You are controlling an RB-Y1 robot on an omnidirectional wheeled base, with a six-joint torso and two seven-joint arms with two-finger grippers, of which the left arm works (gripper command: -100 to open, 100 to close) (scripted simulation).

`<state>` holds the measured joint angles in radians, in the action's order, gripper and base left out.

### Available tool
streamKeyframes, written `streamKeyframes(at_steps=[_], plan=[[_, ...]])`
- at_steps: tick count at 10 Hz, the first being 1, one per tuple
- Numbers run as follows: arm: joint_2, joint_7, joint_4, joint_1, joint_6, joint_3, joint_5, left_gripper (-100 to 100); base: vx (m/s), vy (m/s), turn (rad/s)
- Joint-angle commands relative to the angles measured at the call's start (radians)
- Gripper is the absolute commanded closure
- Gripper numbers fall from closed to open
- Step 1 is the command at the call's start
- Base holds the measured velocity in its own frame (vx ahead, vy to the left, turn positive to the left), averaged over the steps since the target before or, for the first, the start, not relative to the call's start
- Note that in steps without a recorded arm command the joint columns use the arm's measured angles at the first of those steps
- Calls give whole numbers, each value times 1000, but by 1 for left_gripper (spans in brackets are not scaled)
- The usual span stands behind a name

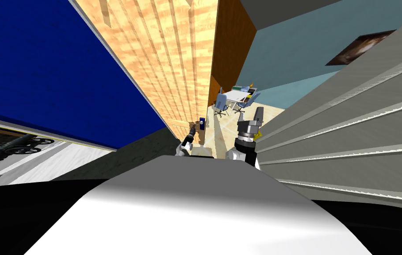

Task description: Push the door open

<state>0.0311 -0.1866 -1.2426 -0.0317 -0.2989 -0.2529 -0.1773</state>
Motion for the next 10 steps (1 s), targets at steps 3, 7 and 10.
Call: streamKeyframes(at_steps=[3,7,10], plan=[[-51,-14,-9,8,6,-10,3,-100,-149,-17,18],[-18,-18,2,-1,3,-5,4,-100,39,-10,-5],[-17,-22,12,-11,2,6,6,-100,265,-36,-18]])
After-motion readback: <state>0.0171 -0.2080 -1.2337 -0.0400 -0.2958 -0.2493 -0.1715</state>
